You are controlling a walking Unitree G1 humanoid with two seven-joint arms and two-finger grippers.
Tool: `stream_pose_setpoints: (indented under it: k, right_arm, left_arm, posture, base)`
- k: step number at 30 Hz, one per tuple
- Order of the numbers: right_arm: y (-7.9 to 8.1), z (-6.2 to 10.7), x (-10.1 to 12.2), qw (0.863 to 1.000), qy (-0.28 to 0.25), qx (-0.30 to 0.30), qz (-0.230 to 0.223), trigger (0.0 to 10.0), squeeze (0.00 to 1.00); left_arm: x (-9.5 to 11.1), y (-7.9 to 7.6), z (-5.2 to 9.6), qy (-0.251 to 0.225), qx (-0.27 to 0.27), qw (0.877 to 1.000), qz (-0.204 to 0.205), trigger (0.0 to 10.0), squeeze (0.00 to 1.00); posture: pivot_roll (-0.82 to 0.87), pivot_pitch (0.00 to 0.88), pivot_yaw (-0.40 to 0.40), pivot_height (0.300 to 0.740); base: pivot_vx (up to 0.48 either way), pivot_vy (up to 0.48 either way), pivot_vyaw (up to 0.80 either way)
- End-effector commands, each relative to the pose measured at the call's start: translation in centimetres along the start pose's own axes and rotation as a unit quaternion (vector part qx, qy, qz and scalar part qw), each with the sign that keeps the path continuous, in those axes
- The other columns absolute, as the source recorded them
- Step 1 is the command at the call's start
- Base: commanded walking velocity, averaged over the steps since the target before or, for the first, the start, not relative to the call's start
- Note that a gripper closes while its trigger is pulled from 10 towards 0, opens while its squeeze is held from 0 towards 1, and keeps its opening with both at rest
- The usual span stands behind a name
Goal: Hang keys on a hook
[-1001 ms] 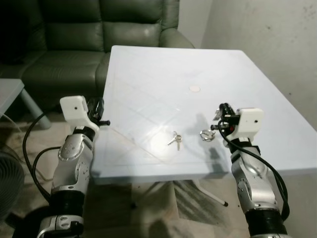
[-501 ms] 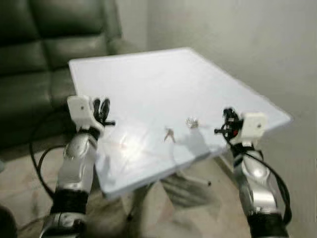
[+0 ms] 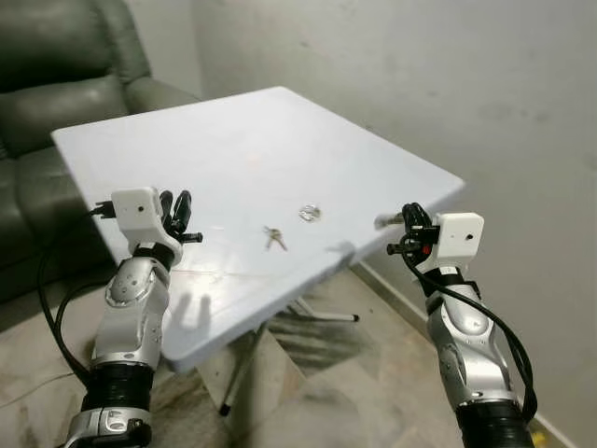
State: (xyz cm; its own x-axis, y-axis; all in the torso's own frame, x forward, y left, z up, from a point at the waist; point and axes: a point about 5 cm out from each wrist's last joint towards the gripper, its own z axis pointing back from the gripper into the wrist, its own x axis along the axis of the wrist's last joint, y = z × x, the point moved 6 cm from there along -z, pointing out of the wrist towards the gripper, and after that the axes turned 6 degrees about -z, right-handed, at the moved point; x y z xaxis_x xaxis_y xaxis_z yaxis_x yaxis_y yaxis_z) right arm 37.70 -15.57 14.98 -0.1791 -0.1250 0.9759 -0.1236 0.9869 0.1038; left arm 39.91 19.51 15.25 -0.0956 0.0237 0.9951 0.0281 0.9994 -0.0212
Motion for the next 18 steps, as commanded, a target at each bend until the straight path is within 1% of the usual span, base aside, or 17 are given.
stream_pose_setpoints:
  k: [1, 12, 13, 18]
  right_arm:
    - [-0.75, 0.01, 0.43, 1.000, -0.004, -0.011, 0.007, 10.0, 0.00]
    - [-0.71, 0.11, 0.38, 1.000, -0.003, -0.009, 0.010, 10.0, 0.00]
    - [-0.72, 0.17, 0.53, 1.000, -0.009, -0.009, 0.009, 10.0, 0.00]
    - [-0.39, 0.28, 0.62, 1.000, -0.012, -0.003, 0.017, 10.0, 0.00]
  left_arm:
    - [0.26, -1.35, -0.32, -0.002, -0.023, 1.000, 0.000, 10.0, 0.00]
    - [0.25, -1.80, -0.34, -0.003, -0.035, 0.999, 0.004, 10.0, 0.00]
    - [0.23, -1.82, -0.33, -0.003, -0.035, 0.999, 0.004, 10.0, 0.00]
    - [0.20, -1.81, -0.32, -0.003, -0.035, 0.999, 0.007, 10.0, 0.00]
  posture:
    - [-0.08, 0.000, -0.014, 0.740]
    - [-0.08, 0.000, -0.012, 0.740]
    - [-0.08, 0.000, -0.012, 0.740]
    - [-0.08, 0.000, -0.012, 0.740]
  base:
    - [0.000, 0.000, -0.77]
    - [0.000, 0.000, -0.77]
    - [0.000, 0.000, -0.58]
    - [0.000, 0.000, 0.00]
